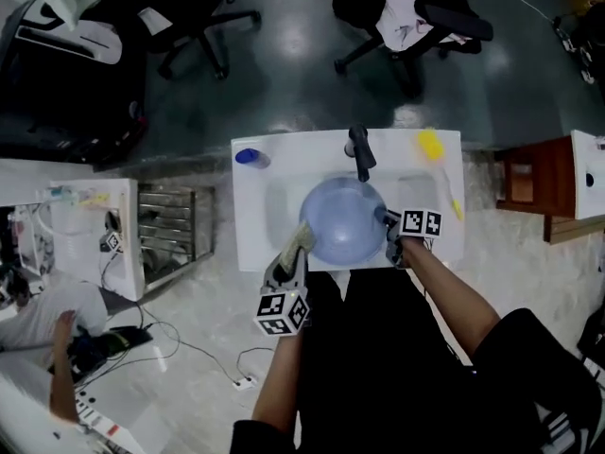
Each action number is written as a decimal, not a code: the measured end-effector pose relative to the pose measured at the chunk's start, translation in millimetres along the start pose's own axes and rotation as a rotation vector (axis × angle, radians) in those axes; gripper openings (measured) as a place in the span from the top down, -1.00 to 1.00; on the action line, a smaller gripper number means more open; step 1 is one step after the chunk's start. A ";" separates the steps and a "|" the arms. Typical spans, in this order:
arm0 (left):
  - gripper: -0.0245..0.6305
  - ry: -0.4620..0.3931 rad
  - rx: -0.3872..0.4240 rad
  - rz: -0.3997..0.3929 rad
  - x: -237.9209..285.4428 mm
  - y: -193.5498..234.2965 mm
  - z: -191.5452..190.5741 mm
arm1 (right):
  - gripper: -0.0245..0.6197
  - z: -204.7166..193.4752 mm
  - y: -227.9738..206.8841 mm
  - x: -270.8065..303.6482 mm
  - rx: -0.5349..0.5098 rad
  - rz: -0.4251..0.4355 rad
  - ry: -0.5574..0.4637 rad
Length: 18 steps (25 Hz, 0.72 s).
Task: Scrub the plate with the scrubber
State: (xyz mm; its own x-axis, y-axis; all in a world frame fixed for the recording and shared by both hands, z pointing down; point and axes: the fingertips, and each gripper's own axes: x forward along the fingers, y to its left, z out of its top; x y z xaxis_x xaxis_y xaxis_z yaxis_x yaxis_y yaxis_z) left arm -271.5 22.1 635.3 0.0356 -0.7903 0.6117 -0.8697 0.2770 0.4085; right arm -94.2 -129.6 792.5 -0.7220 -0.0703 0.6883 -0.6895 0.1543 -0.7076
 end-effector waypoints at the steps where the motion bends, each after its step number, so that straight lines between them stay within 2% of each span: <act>1: 0.74 0.015 0.012 -0.045 1.3 -3.4 0.3 | 0.86 -3.8 6.2 -5.8 -0.005 -0.008 -0.019; 3: 0.74 0.048 0.040 -0.141 5.4 -14.0 -1.3 | 0.86 -9.4 17.4 -16.1 -0.008 -0.015 -0.055; 6: 0.74 0.112 0.122 -0.285 11.8 -33.8 -5.1 | 0.86 -15.3 34.4 -27.3 0.001 0.005 -0.103; 8: 0.74 0.142 0.172 -0.354 15.9 -46.8 -4.9 | 0.86 -19.2 42.6 -33.9 0.000 0.021 -0.117; 14: 0.74 0.175 0.220 -0.457 36.0 -99.6 -9.4 | 0.86 -36.4 52.1 -53.3 -0.032 0.073 -0.085; 18: 0.74 0.169 0.310 -0.497 51.4 -140.3 -15.9 | 0.86 -41.0 55.6 -64.2 -0.060 0.114 -0.051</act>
State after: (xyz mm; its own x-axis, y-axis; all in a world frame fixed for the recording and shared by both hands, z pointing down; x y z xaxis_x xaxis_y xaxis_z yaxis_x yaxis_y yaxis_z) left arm -139.8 -48.7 620.2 0.5296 -0.6793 0.5079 -0.8308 -0.2946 0.4722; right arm -83.8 -76.1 715.5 -0.7985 -0.0985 0.5939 -0.5994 0.2225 -0.7689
